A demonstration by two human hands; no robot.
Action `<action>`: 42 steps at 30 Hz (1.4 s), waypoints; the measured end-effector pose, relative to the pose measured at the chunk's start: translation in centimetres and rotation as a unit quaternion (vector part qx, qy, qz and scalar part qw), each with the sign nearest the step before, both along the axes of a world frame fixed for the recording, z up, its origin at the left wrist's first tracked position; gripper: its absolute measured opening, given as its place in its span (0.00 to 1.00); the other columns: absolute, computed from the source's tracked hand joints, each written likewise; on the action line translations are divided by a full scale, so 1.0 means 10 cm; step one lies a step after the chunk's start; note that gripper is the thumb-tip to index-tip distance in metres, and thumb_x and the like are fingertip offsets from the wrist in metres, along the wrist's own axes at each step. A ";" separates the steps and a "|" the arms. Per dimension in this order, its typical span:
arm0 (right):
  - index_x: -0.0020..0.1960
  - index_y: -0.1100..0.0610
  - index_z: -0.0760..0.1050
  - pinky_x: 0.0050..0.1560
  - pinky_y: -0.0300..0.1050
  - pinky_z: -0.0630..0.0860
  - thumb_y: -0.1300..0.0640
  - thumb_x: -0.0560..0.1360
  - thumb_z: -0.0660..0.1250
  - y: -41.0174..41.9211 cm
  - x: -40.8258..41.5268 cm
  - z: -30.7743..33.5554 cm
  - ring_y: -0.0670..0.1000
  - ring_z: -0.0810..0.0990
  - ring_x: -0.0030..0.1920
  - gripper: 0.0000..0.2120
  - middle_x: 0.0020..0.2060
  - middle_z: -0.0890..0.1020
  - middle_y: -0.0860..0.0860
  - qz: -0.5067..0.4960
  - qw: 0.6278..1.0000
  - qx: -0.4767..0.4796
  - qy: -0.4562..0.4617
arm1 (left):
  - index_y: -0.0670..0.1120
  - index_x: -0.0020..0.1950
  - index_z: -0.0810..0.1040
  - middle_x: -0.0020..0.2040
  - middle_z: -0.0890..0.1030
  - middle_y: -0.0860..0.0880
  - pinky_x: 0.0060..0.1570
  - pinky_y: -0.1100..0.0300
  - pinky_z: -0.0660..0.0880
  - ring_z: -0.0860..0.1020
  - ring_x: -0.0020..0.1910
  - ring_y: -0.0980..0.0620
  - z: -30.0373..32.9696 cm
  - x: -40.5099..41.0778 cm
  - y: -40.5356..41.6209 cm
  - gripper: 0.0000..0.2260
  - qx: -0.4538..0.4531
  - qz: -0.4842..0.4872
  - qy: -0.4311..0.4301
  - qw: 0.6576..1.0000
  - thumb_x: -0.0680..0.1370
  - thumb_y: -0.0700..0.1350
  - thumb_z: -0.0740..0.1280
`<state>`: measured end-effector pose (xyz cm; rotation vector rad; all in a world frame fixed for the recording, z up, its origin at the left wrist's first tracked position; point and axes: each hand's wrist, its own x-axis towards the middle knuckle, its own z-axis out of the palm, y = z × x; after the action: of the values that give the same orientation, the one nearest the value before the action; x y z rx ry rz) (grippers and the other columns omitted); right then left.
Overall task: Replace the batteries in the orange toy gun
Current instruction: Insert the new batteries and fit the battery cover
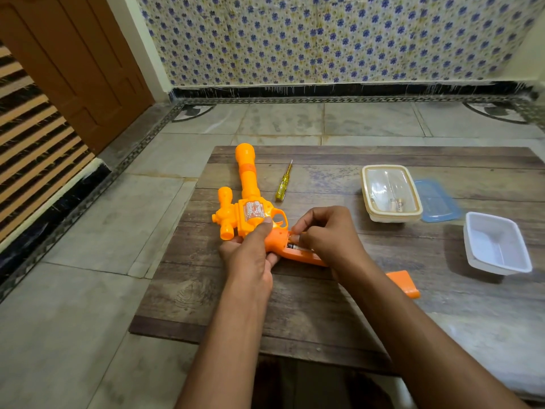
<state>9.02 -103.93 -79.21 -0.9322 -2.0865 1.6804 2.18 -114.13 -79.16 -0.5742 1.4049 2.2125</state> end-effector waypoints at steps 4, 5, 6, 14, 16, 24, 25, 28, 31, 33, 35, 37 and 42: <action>0.31 0.56 0.81 0.38 0.42 0.75 0.71 0.66 0.70 -0.04 -0.03 0.00 0.48 0.82 0.38 0.12 0.34 0.86 0.55 -0.047 0.999 -0.018 0.001 | 0.44 0.65 0.78 0.61 0.83 0.41 0.38 0.47 0.81 0.82 0.58 0.40 -0.04 -0.01 0.00 0.21 -0.007 -0.006 0.002 1.000 0.74 0.33 0.75; 0.30 0.56 0.81 0.38 0.42 0.75 0.71 0.66 0.68 -0.05 -0.04 0.00 0.49 0.82 0.37 0.13 0.32 0.85 0.54 -0.059 0.998 -0.024 0.006 | 0.44 0.64 0.78 0.61 0.83 0.41 0.39 0.47 0.81 0.82 0.58 0.40 -0.06 -0.01 0.00 0.20 -0.008 -0.007 0.003 1.000 0.74 0.34 0.76; 0.30 0.56 0.81 0.38 0.43 0.76 0.70 0.66 0.66 -0.07 -0.05 -0.01 0.49 0.83 0.38 0.13 0.32 0.85 0.54 -0.066 0.997 -0.031 0.009 | 0.45 0.64 0.78 0.61 0.83 0.42 0.39 0.47 0.81 0.82 0.58 0.40 -0.06 -0.01 0.00 0.20 -0.010 -0.007 0.004 1.000 0.74 0.34 0.76; 0.46 0.53 0.84 0.51 0.52 0.83 0.67 0.70 0.73 0.04 0.10 -0.01 0.49 0.85 0.49 0.11 0.43 0.86 0.49 -0.006 1.000 0.024 0.010 | 0.45 0.68 0.75 0.61 0.83 0.42 0.42 0.46 0.81 0.82 0.59 0.40 -0.05 0.04 -0.01 0.26 -0.008 -0.017 0.024 1.000 0.72 0.34 0.77; 0.48 0.52 0.84 0.48 0.50 0.83 0.63 0.73 0.74 0.09 0.19 0.05 0.48 0.85 0.48 0.07 0.43 0.86 0.49 0.000 0.996 0.087 0.018 | 0.45 0.67 0.77 0.60 0.84 0.42 0.41 0.46 0.81 0.83 0.57 0.41 -0.06 0.06 -0.02 0.25 -0.006 -0.028 0.039 0.999 0.72 0.31 0.76; 0.51 0.51 0.85 0.49 0.35 0.74 0.68 0.74 0.67 0.42 0.96 0.47 0.40 0.81 0.49 0.16 0.46 0.84 0.43 0.154 0.937 0.301 -0.081 | 0.46 0.71 0.73 0.63 0.83 0.43 0.39 0.48 0.83 0.84 0.57 0.44 -0.04 0.13 -0.02 0.32 0.026 -0.002 0.054 0.998 0.70 0.29 0.76; 0.52 0.50 0.85 0.51 0.37 0.74 0.68 0.73 0.67 0.46 1.03 0.51 0.41 0.80 0.51 0.17 0.47 0.83 0.43 0.176 0.925 0.316 -0.116 | 0.46 0.71 0.72 0.63 0.83 0.44 0.38 0.49 0.82 0.84 0.57 0.45 -0.04 0.14 -0.02 0.32 0.026 0.002 0.052 0.998 0.70 0.29 0.76; 0.57 0.45 0.82 0.59 0.50 0.75 0.58 0.70 0.73 0.55 1.20 0.57 0.48 0.75 0.58 0.18 0.53 0.77 0.44 0.220 0.882 0.359 -0.212 | 0.46 0.72 0.71 0.63 0.82 0.44 0.38 0.49 0.81 0.83 0.55 0.46 -0.02 0.19 0.00 0.32 0.027 0.000 0.049 0.998 0.71 0.29 0.75; 0.61 0.41 0.79 0.64 0.55 0.70 0.47 0.71 0.75 0.58 1.27 0.55 0.49 0.69 0.61 0.19 0.56 0.73 0.45 0.255 0.849 0.371 -0.275 | 0.46 0.73 0.70 0.64 0.81 0.45 0.39 0.49 0.79 0.82 0.54 0.47 -0.02 0.20 0.01 0.32 0.017 0.001 0.046 0.999 0.72 0.30 0.75; 0.60 0.40 0.78 0.64 0.56 0.69 0.47 0.71 0.76 0.61 1.28 0.51 0.49 0.66 0.62 0.19 0.56 0.71 0.45 0.273 0.834 0.371 -0.304 | 0.47 0.73 0.70 0.64 0.81 0.45 0.38 0.49 0.79 0.82 0.56 0.46 -0.03 0.20 0.01 0.32 0.010 -0.002 0.047 0.999 0.72 0.30 0.76; 0.55 0.40 0.77 0.64 0.57 0.72 0.51 0.69 0.78 0.62 1.25 0.47 0.50 0.67 0.61 0.18 0.55 0.70 0.44 0.279 0.829 0.366 -0.318 | 0.48 0.72 0.71 0.63 0.82 0.45 0.37 0.50 0.79 0.82 0.55 0.46 -0.04 0.19 0.02 0.32 0.007 -0.006 0.049 0.999 0.72 0.30 0.76; 0.51 0.40 0.75 0.63 0.57 0.74 0.53 0.68 0.79 0.63 1.23 0.45 0.50 0.68 0.60 0.18 0.53 0.70 0.43 0.275 0.831 0.361 -0.322 | 0.48 0.72 0.71 0.63 0.82 0.45 0.34 0.51 0.79 0.82 0.51 0.49 -0.03 0.19 0.02 0.32 0.001 -0.010 0.048 0.999 0.72 0.30 0.75; 0.50 0.40 0.71 0.63 0.56 0.75 0.54 0.71 0.76 0.69 1.20 0.44 0.49 0.73 0.56 0.17 0.52 0.71 0.42 0.260 0.848 0.343 -0.309 | 0.47 0.72 0.71 0.64 0.82 0.45 0.35 0.51 0.80 0.82 0.51 0.48 -0.02 0.18 0.01 0.31 0.000 -0.017 0.048 0.999 0.72 0.30 0.76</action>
<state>20.97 -97.05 -74.82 -0.7435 -3.2714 0.6423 3.94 -114.05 -79.41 -0.4461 1.4507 2.2402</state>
